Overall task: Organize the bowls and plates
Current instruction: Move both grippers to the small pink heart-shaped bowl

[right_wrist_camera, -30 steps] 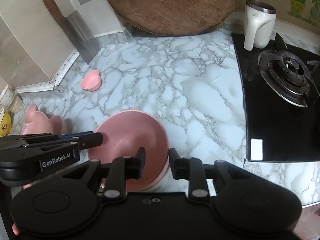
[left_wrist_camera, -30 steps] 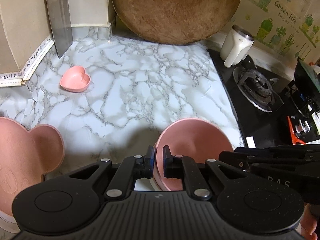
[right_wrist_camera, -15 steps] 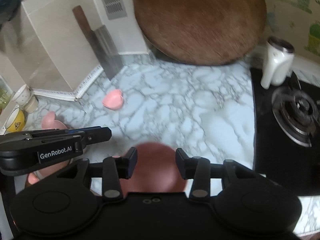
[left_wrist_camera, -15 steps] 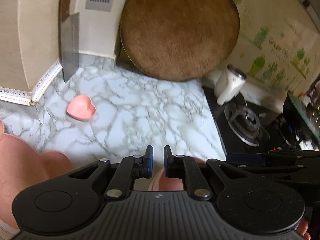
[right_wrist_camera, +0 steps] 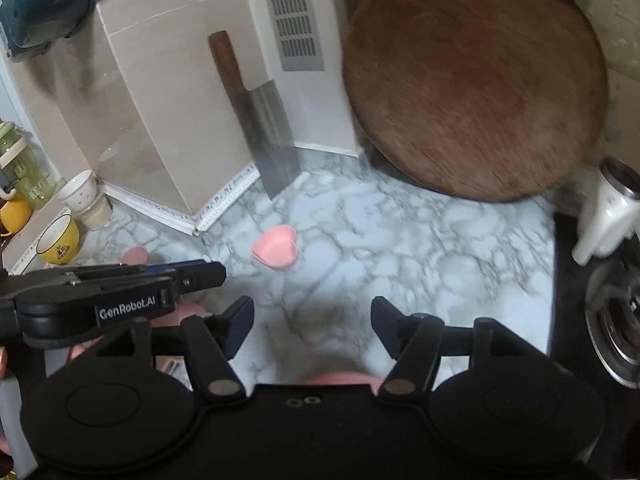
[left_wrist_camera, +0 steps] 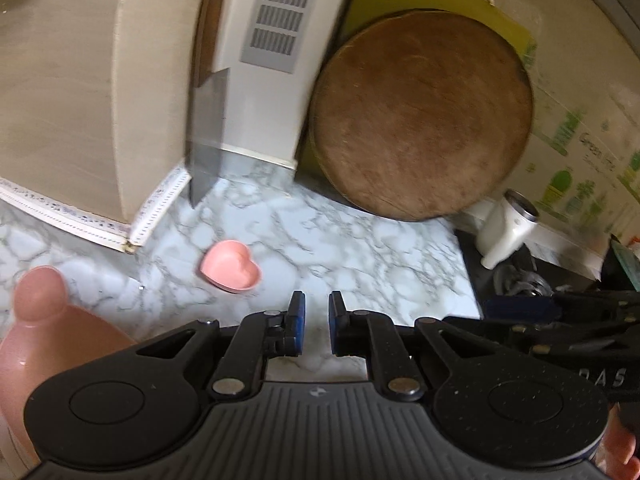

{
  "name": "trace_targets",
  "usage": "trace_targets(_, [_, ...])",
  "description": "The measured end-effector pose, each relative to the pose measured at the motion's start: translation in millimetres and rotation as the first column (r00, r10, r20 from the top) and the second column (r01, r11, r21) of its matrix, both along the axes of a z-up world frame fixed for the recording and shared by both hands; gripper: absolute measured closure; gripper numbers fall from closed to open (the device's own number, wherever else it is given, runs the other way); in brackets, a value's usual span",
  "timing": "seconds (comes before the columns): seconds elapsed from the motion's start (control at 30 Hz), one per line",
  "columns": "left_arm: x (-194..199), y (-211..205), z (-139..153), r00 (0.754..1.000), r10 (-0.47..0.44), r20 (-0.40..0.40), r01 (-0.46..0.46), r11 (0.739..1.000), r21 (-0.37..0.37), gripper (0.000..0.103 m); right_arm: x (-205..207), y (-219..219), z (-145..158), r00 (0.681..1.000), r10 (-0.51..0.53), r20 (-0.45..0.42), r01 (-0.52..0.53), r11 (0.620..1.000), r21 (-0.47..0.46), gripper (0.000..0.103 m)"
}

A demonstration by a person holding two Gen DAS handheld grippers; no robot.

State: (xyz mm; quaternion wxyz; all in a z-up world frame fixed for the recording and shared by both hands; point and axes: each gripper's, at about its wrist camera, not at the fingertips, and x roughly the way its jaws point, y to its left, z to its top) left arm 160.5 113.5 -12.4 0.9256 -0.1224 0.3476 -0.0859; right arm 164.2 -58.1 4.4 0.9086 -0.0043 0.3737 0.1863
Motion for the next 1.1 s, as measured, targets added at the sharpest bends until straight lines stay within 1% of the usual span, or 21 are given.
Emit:
trace_targets(0.07, [3.0,6.1,-0.9,1.000,0.019,0.001,-0.019,1.000,-0.009,0.086,9.9,3.3,1.4,1.000,0.016,-0.004,-0.016,1.000,0.011,0.033])
trace_targets(0.1, [4.3,9.1,-1.0,1.000,0.031,0.003,-0.031,0.999,-0.013,0.073,14.9,5.5,1.8,1.000,0.027,-0.007,-0.027,1.000,0.016,0.031])
trace_targets(0.13, [5.0,12.1,-0.7,0.999,0.046,0.010,-0.046,0.999,-0.016,0.053,19.8,8.0,2.5,0.999,0.038,-0.006,-0.038,0.999,0.019,0.030])
trace_targets(0.17, [5.2,15.0,0.1,0.998,0.066,0.024,-0.065,0.998,-0.013,0.042,25.4,10.4,3.2,0.999,0.043,-0.003,-0.043,0.999,0.019,0.028])
trace_targets(0.2, [4.8,16.6,1.3,0.995,0.088,0.045,-0.088,0.996,-0.005,0.029,30.3,12.9,3.5,0.999,0.046,-0.001,-0.046,0.999,0.017,0.026])
trace_targets(0.23, [4.2,18.5,2.3,0.992,0.109,0.069,-0.110,0.994,0.005,0.026,35.7,15.4,3.8,0.999,0.053,-0.002,-0.053,0.998,0.017,0.026])
trace_targets(0.27, [5.9,20.1,3.2,0.989,0.126,0.078,-0.127,0.992,0.018,0.026,42.4,17.7,3.8,0.998,0.060,-0.004,-0.060,0.998,0.021,0.025])
trace_targets(0.33, [13.4,24.8,2.9,0.988,0.141,0.063,-0.143,0.989,0.025,0.026,56.1,20.9,3.2,0.998,0.064,-0.014,-0.064,0.997,0.033,0.020])
trace_targets(0.4, [21.9,30.2,1.7,0.986,0.159,0.054,-0.161,0.987,0.030,0.026,70.5,22.3,2.0,0.997,0.073,-0.018,-0.072,0.996,0.055,0.010])
trace_targets(0.47, [31.7,33.1,-0.7,0.981,0.185,0.054,-0.188,0.980,0.066,0.026,86.3,24.3,-0.9,0.997,0.072,-0.027,-0.070,0.995,0.070,0.001])
trace_targets(0.53, [44.0,37.2,-4.9,0.979,0.202,0.039,-0.204,0.975,0.088,0.026,104.6,25.9,-6.7,0.996,0.071,-0.062,-0.065,0.994,0.092,0.000])
trace_targets(0.67, [69.8,40.7,-15.7,0.972,0.236,-0.003,-0.234,0.965,0.121,0.026,139.7,33.0,-24.7,0.988,0.050,-0.144,-0.037,0.995,0.098,0.000])
trace_targets(0.77, [91.6,45.2,-28.5,0.965,0.253,-0.074,-0.244,0.963,0.112,0.026,160.2,38.3,-40.2,0.982,0.047,-0.185,-0.031,0.996,0.089,0.000])
trace_targets(0.87, [114.3,46.9,-44.9,0.960,0.226,-0.163,-0.214,0.973,0.091,0.026,177.3,42.7,-53.3,0.976,0.044,-0.214,-0.028,0.997,0.078,0.001])
trace_targets(0.97, [130.7,49.0,-60.4,0.946,0.231,-0.229,-0.217,0.973,0.084,0.026,193.3,45.5,-66.9,0.962,0.057,-0.266,-0.030,0.994,0.102,0.001])
trace_targets(1.03, [137.4,49.2,-67.3,0.937,0.250,-0.243,-0.232,0.967,0.104,0.026,202.5,49.3,-75.0,0.956,0.062,-0.287,-0.035,0.995,0.098,0.003])
trace_targets(1.1, [143.8,49.6,-73.4,0.927,0.270,-0.259,-0.247,0.962,0.117,0.026,209.4,52.8,-83.3,0.952,0.058,-0.299,-0.036,0.996,0.080,0.008])
